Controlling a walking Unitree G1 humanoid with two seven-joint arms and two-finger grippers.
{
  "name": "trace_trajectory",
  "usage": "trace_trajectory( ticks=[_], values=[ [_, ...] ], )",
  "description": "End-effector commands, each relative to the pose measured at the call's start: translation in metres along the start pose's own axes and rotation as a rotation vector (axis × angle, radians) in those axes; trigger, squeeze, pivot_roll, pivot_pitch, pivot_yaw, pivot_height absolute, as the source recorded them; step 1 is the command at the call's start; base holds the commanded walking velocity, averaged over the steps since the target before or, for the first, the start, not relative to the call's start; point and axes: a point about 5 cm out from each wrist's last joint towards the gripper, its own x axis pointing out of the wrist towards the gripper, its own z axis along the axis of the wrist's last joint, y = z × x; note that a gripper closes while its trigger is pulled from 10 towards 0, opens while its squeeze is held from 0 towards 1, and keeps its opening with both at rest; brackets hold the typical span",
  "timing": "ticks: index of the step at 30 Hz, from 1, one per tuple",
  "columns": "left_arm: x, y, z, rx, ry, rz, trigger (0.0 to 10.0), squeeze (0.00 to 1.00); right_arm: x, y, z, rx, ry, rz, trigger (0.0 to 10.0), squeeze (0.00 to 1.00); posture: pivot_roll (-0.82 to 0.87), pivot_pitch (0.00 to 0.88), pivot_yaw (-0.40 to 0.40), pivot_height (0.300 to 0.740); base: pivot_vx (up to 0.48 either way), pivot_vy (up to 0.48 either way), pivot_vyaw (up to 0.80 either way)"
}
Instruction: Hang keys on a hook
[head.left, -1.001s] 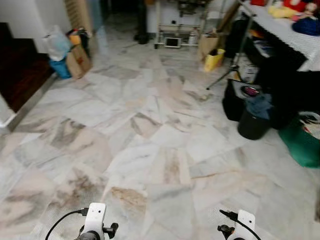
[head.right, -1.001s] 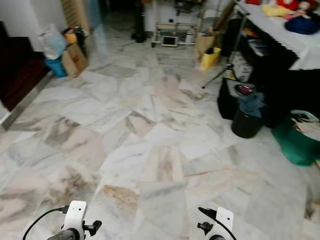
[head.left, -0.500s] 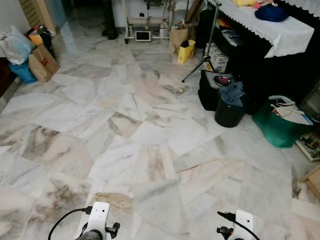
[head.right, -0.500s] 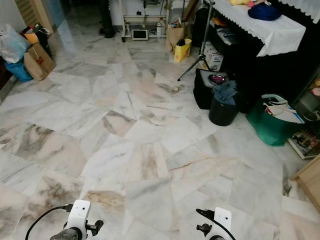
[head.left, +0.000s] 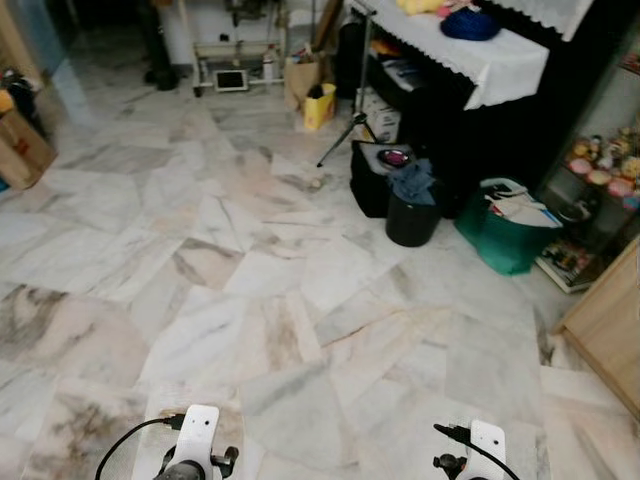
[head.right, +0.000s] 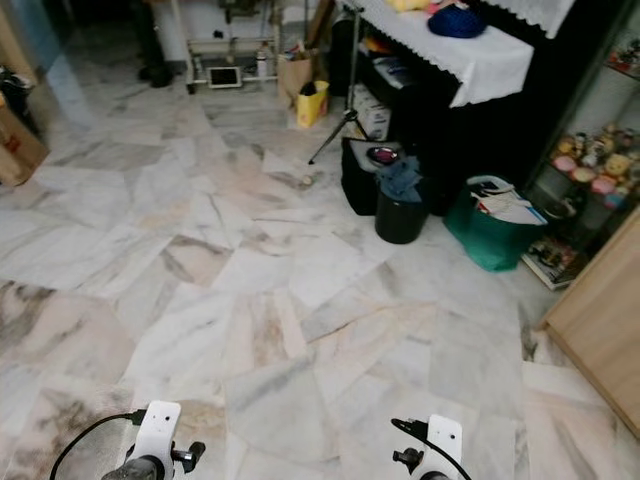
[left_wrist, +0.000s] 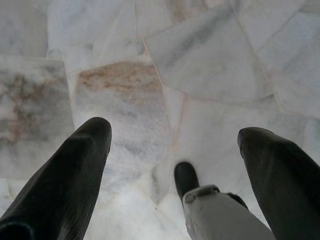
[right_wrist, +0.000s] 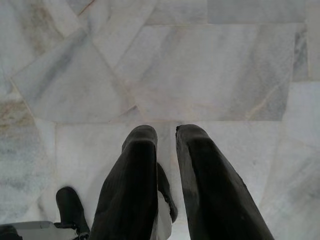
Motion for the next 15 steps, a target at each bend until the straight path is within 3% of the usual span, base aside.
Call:
trace_trajectory(
  ticks=[1,10,15],
  values=[
    [-0.0002,-0.0001,-0.0032,-0.001,0.021,0.005,10.0,0.0,-0.0002,-0.0005,-0.0018,-0.006,0.012,-0.003,10.0,0.0,0.04,0.0,-0.031,0.74,0.0,-0.394,-0.68],
    [-0.0001,0.0009,-0.0035,0.015,0.03,0.018,10.0,0.0,0.0006,0.0038,-0.0013,0.007,0.01,-0.002,10.0,0.0,0.06,0.0,-0.026,0.74,0.0,0.0,-0.68],
    [0.0012,-0.0008,0.0007,0.022,0.024,0.016,10.0,0.0,0.0015,0.0079,0.0013,0.012,0.004,0.002,10.0,0.0,0.04,0.0,-0.01,0.74,0.0,-0.478,-0.68]
  ],
)
